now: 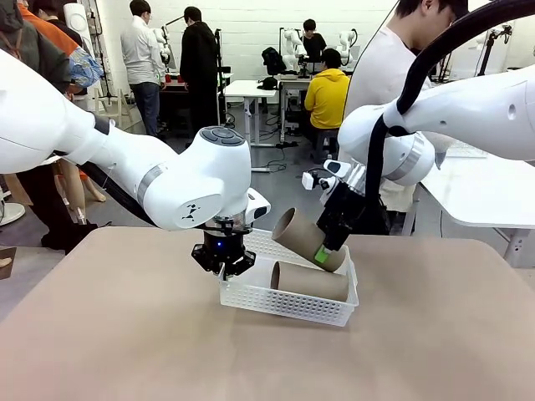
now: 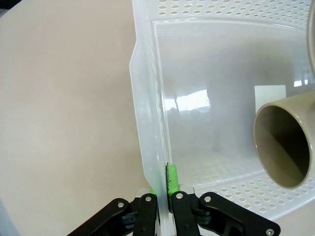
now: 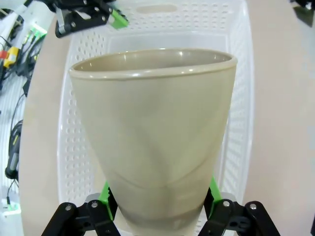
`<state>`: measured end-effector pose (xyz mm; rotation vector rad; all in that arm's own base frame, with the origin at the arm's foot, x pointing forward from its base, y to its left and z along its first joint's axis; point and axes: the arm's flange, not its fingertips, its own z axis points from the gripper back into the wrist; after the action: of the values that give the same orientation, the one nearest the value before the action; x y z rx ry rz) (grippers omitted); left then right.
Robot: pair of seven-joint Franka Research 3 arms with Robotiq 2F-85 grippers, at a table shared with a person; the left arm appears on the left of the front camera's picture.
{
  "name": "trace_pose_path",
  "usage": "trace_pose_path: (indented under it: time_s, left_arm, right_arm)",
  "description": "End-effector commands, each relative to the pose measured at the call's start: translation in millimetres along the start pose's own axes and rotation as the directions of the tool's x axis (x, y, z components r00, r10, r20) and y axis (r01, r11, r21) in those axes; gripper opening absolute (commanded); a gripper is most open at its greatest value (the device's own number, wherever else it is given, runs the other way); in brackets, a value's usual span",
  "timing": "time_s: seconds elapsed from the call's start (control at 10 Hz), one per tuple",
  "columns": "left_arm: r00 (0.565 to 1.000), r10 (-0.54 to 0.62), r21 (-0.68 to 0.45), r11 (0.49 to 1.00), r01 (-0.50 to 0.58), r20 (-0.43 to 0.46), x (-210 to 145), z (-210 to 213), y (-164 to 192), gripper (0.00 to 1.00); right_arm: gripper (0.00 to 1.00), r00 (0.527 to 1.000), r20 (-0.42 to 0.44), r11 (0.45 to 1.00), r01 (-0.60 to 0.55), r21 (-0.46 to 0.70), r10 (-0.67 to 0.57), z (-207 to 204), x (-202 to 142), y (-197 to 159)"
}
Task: Clean and organize the cups into the basket.
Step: Pick up the Reusable plastic cup from the right side of the table and stack it inside the Organizing basket in the center of the table.
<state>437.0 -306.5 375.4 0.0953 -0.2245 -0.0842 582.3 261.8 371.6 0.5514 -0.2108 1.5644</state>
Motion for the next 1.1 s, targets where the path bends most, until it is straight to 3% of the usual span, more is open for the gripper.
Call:
trace_pose_path:
  time_s: [0.0, 0.3, 0.5, 1.0]
  left_arm:
    - [1.000, -0.001, 0.001, 1.000, 0.001, 0.002, 1, 0, -1, 0.00]
    - [1.000, -0.001, 0.001, 1.000, 0.001, 0.002, 1, 0, -1, 0.00]
    - [1.000, -0.001, 0.001, 1.000, 0.001, 0.002, 1, 0, -1, 0.00]
    - [1.000, -0.001, 0.001, 1.000, 0.001, 0.002, 1, 0, -1, 0.00]
  right_arm:
    - [0.81, 0.999, -0.043, 0.999, -0.031, 0.011, 0.032, -11, 1, -16]
    - [0.81, 0.994, -0.101, 0.998, -0.033, 0.045, 0.037, -36, -1, -26]
    - [1.00, 0.995, -0.096, 0.998, -0.028, 0.056, 0.034, -37, -2, -27]
    - [1.00, 0.999, -0.022, 0.998, -0.047, 0.049, 0.048, -18, -5, -10]
